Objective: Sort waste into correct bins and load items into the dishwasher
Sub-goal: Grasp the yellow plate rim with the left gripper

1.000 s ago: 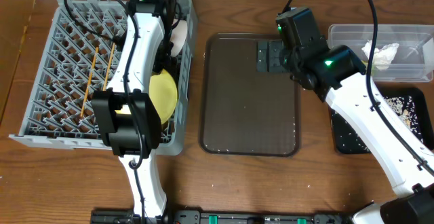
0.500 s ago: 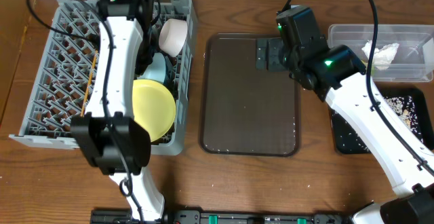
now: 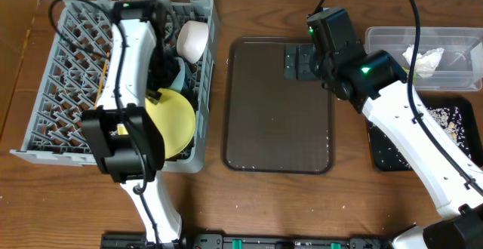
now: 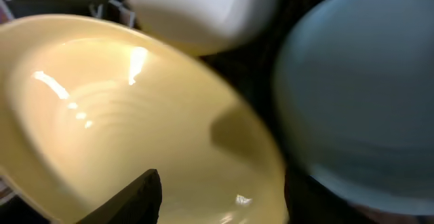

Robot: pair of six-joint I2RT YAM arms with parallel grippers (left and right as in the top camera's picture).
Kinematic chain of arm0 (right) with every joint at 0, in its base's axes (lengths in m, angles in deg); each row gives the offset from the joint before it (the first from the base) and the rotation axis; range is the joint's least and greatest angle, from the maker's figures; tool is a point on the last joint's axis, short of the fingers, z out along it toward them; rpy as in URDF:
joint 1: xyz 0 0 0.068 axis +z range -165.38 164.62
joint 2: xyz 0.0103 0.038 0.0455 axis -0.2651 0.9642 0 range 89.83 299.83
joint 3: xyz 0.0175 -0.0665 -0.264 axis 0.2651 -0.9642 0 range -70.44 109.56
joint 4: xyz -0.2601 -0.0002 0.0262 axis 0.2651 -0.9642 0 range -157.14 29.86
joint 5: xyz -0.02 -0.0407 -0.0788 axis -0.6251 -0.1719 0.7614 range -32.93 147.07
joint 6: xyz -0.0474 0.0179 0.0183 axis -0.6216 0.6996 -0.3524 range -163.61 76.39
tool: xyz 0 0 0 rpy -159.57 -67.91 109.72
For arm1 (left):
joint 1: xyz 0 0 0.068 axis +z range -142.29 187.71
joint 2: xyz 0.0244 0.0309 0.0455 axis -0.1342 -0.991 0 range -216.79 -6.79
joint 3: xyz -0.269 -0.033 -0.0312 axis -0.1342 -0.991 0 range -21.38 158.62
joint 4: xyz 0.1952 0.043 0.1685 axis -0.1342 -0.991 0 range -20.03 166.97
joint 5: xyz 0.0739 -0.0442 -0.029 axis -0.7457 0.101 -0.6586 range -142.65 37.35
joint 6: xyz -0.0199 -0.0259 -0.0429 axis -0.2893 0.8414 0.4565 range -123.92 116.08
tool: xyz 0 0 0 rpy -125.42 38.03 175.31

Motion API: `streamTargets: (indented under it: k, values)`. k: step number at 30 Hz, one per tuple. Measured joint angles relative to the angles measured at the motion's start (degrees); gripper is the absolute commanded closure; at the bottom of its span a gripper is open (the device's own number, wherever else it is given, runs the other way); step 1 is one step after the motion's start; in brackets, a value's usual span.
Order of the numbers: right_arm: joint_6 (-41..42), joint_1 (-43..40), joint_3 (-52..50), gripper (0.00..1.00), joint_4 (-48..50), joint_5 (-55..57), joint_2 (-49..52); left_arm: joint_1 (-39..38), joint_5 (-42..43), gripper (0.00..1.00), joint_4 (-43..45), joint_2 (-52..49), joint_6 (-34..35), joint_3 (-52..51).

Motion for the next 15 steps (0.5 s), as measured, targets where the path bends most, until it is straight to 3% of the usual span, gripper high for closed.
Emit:
streamTargets:
  k: [3,10,15]
  values:
    - [0.00,0.00,-0.02,0.01,0.04,-0.02,0.00,3.87,2.54,0.35,-0.55,3.06,-5.35,-0.04]
    - [0.00,0.02,-0.02,0.01,-0.33,-0.68,0.00,16.96,5.25,0.35,-5.46,20.76,-19.85,-0.15]
    - [0.00,0.04,-0.09,0.01,0.28,-1.22,0.00,28.57,16.20,0.38,-4.48,24.20,-33.20,-7.50]
